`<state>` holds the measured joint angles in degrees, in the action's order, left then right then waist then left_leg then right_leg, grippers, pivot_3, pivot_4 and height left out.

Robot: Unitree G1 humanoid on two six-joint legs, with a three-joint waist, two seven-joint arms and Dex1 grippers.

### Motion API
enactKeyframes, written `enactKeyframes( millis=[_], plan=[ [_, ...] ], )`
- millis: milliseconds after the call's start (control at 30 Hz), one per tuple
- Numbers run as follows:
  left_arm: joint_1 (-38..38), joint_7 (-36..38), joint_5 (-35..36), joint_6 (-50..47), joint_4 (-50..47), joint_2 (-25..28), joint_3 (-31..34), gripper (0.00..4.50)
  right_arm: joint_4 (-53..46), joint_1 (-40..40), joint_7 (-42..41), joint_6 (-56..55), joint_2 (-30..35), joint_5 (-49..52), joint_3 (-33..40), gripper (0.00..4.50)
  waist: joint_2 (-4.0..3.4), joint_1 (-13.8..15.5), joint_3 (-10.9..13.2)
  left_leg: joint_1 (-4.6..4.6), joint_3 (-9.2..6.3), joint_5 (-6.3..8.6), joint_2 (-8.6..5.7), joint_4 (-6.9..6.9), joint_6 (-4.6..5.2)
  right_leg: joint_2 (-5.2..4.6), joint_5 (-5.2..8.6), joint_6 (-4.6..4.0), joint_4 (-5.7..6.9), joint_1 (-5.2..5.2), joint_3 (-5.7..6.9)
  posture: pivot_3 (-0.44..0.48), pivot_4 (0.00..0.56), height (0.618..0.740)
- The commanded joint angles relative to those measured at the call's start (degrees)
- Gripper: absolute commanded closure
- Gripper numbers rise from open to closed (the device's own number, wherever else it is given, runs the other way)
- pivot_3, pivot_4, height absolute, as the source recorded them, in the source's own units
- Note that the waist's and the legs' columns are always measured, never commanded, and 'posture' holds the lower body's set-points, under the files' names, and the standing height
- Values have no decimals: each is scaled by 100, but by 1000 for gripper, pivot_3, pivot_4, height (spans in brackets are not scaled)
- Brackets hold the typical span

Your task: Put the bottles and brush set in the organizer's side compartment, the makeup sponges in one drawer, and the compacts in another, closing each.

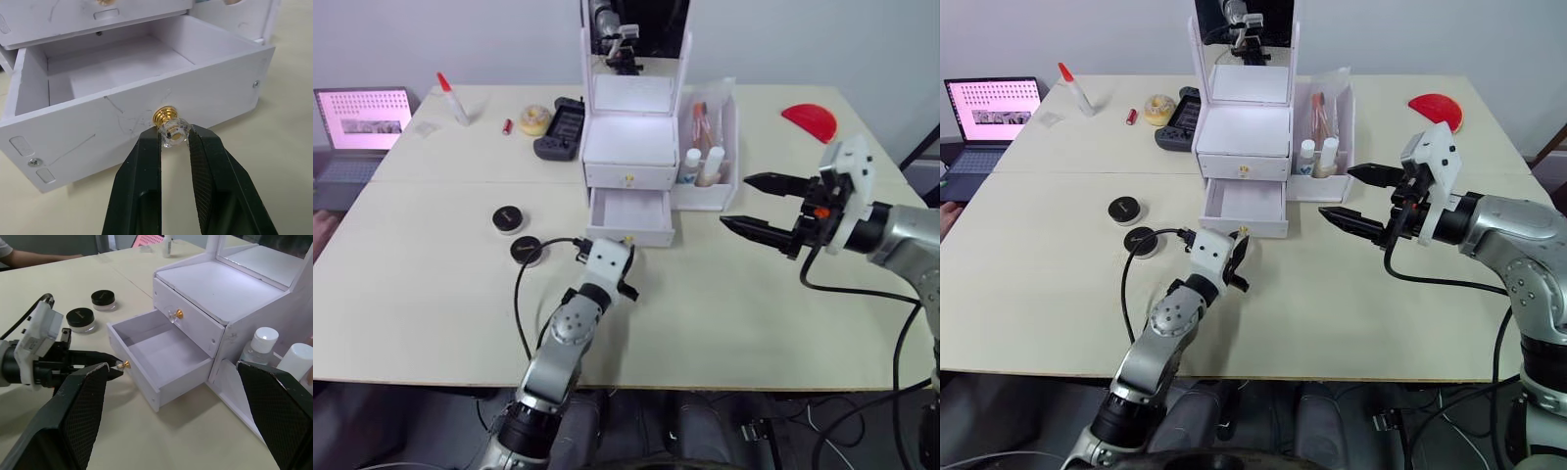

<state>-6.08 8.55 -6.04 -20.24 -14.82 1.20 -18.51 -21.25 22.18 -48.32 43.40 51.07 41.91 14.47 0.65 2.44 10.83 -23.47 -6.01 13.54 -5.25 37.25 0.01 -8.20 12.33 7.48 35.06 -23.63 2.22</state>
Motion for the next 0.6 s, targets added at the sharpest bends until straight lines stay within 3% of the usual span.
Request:
enactKeyframes(
  millis=[33,533,600],
  plan=[
    [32,58,21,-115,-346,-5,-34,4204,-112,135,-2,-47,73,41,122,0,0,-4,0,0,0,0,0,0,0,0,-1,2,0,0,0,0,150,738],
    [62,166,80,-261,-370,100,13,4204,-161,113,77,-48,59,33,139,0,0,-3,0,0,0,0,1,-5,0,0,-2,5,0,-3,0,0,150,738],
    [68,173,80,-270,-410,115,22,3174,-165,108,86,-52,59,36,142,0,0,-3,0,0,0,0,1,-6,0,0,-2,6,0,-3,0,0,150,738]
  ],
)
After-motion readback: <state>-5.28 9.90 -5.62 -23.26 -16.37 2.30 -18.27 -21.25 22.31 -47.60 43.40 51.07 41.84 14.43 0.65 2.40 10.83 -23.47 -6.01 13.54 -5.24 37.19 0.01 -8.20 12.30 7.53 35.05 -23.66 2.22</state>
